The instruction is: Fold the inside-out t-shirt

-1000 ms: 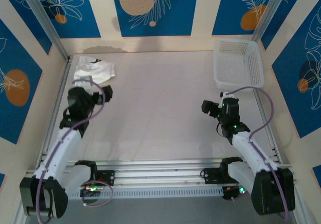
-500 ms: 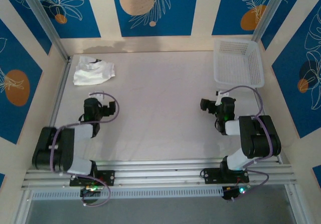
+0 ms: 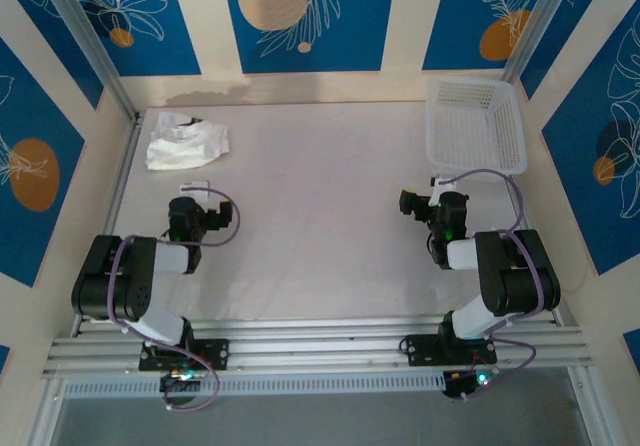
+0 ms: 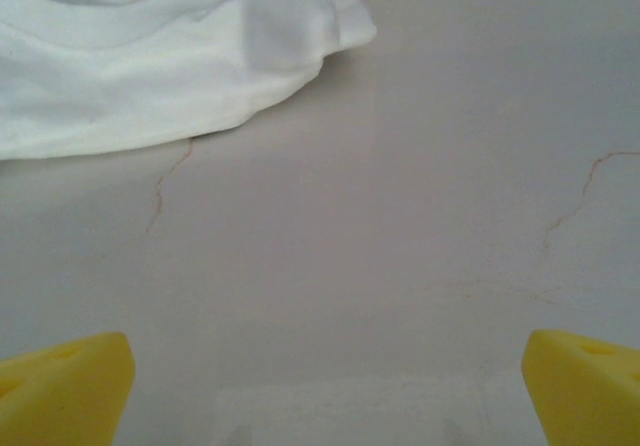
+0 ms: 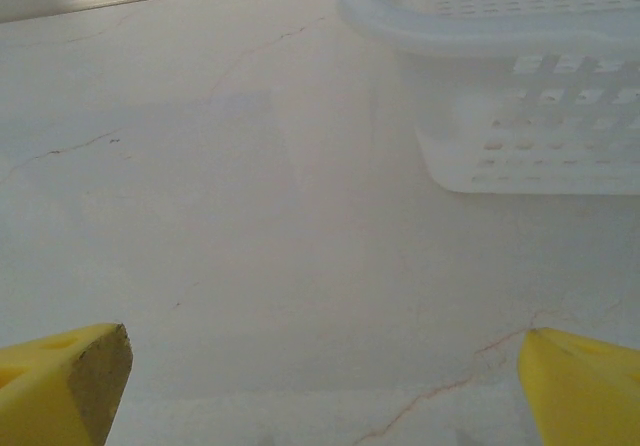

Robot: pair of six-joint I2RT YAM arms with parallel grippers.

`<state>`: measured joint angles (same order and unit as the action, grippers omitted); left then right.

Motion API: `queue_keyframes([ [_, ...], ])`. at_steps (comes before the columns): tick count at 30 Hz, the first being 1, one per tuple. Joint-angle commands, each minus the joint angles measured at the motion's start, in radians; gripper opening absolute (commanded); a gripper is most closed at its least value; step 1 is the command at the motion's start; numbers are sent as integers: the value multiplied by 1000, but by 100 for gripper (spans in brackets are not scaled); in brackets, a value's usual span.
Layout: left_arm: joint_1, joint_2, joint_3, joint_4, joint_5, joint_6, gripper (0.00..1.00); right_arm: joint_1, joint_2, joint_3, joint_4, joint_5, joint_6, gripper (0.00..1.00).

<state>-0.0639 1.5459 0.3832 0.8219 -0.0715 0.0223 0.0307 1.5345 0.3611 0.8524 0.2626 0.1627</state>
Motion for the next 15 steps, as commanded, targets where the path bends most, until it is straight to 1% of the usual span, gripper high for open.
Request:
queue_keyframes([
  [1, -3, -13, 26, -6, 37, 25, 99, -4, -11, 16, 30, 26, -14, 99],
  [3, -3, -12, 26, -5, 37, 25, 99, -4, -11, 16, 31, 24, -14, 99],
  [11, -2, -12, 26, -6, 38, 25, 99, -10, -5, 39, -5, -78, -48, 99],
  [15, -2, -12, 25, -6, 39, 25, 99, -11, -13, 20, 24, -77, -48, 99],
])
